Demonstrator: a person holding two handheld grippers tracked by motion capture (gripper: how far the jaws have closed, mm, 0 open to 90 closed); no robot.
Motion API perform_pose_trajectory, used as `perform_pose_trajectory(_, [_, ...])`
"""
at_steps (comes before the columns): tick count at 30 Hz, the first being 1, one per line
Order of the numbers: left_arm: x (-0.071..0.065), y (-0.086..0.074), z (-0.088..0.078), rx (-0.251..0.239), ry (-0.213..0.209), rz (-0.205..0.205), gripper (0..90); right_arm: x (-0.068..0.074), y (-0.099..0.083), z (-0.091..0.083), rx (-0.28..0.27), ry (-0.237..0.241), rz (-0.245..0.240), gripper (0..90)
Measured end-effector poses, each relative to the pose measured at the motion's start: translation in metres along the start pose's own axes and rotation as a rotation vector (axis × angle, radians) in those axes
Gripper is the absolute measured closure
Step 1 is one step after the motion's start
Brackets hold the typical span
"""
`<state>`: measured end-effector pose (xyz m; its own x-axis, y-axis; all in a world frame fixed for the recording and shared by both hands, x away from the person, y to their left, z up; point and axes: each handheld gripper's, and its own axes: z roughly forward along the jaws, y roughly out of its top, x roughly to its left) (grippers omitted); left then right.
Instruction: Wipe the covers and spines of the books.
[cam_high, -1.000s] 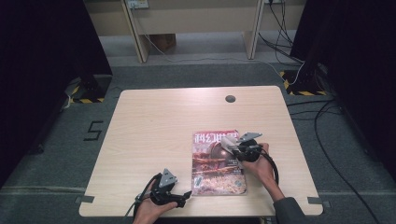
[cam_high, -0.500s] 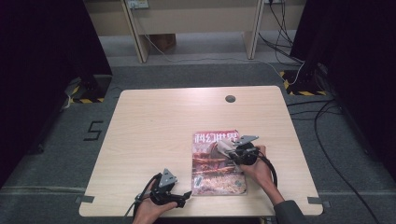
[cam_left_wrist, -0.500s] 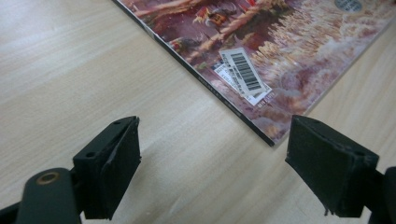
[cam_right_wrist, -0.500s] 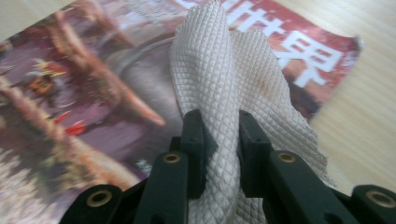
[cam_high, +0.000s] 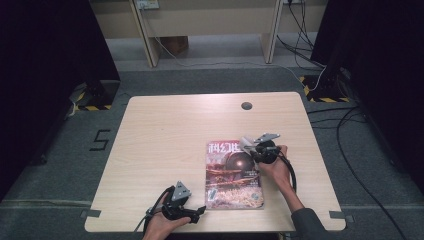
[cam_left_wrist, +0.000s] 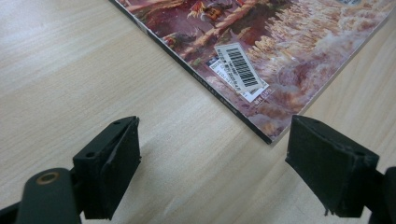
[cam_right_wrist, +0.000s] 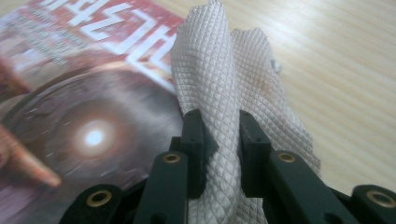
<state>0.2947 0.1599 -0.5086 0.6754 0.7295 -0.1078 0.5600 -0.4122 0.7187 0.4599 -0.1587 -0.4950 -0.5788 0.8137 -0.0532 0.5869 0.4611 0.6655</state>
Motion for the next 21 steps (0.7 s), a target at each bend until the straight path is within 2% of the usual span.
perform_pose_trajectory(4, [0.000, 0.000, 0.000, -0.001, -0.002, 0.000, 16.7, -0.006, 0.003, 0.003, 0.000, -0.004, 0.018, 76.4])
perform_pose_trajectory(7, [0.000, 0.000, -0.001, -0.004, 0.000, 0.000, 16.7, -0.003, 0.004, 0.003, 0.006, -0.016, 0.002, 76.4])
perform_pose_trajectory(10, [0.000, 0.000, -0.001, -0.002, 0.000, 0.001, 16.7, 0.003, 0.006, 0.002, 0.014, -0.008, -0.030, 76.3])
perform_pose_trajectory(16, [0.000, 0.000, -0.001, -0.002, 0.000, 0.001, 16.7, 0.026, 0.012, 0.006, 0.022, 0.042, -0.085, 76.4])
perform_pose_trajectory(21, [0.002, 0.001, -0.002, 0.000, -0.007, -0.002, 16.7, 0.053, 0.017, 0.009, 0.020, 0.094, -0.142, 76.4])
